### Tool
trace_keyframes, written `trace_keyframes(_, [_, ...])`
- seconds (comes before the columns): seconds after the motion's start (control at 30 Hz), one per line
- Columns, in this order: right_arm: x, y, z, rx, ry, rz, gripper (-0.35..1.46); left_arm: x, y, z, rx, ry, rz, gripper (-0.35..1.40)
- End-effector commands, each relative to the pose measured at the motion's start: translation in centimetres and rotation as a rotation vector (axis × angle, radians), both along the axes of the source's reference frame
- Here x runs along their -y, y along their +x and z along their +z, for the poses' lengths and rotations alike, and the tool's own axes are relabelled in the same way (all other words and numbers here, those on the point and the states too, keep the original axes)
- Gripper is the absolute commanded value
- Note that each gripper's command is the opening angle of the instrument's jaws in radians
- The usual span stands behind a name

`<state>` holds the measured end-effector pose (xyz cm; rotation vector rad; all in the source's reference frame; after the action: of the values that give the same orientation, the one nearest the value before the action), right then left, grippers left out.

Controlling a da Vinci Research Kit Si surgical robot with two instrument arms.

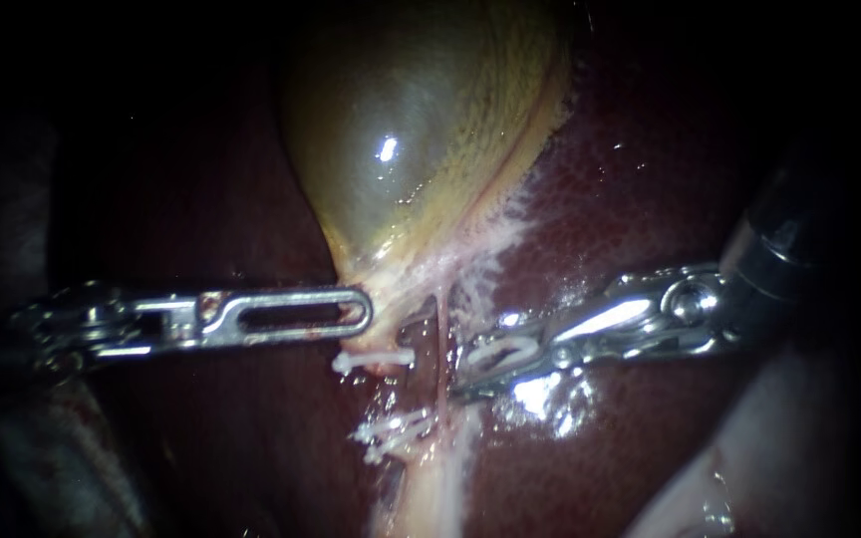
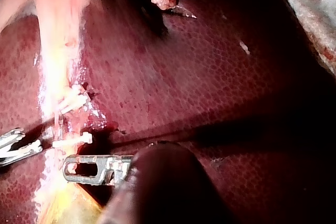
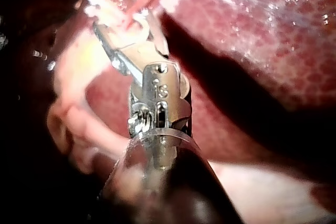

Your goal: Clipping first clip right tube

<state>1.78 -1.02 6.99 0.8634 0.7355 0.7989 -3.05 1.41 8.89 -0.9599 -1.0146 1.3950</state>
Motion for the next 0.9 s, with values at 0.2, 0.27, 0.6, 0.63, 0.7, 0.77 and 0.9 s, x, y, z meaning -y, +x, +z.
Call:
trace_keyframes(0.2, [0.06,0.05,0.13,0.002,-0.011,0.006,0.53,0.01,-0.01,-0.08,0.0,0.003,-0.001,-0.35])
trace_keyframes(0.27, [0.07,0.06,0.16,0.002,-0.013,0.006,0.53,0.01,-0.01,-0.1,0.0,0.004,-0.001,-0.35])
trace_keyframes(0.6, [0.07,0.14,0.23,0.003,-0.012,0.008,0.53,0.01,-0.02,-0.17,0.0,0.007,-0.002,-0.35])
trace_keyframes(0.63, [0.07,0.15,0.24,0.003,-0.012,0.009,0.53,0.01,-0.02,-0.17,0.0,0.007,-0.002,-0.35])
trace_keyframes(0.7, [0.08,0.18,0.26,0.004,-0.013,0.01,0.53,0.01,-0.02,-0.17,0.0,0.007,-0.002,-0.35])
trace_keyframes(0.77, [0.09,0.2,0.28,0.003,-0.013,0.01,0.53,0.01,-0.02,-0.18,0.0,0.007,-0.002,-0.35])
trace_keyframes(0.9, [0.11,0.25,0.3,0.0,-0.009,0.006,0.53,0.01,-0.02,-0.19,0.0,0.008,-0.002,-0.35])
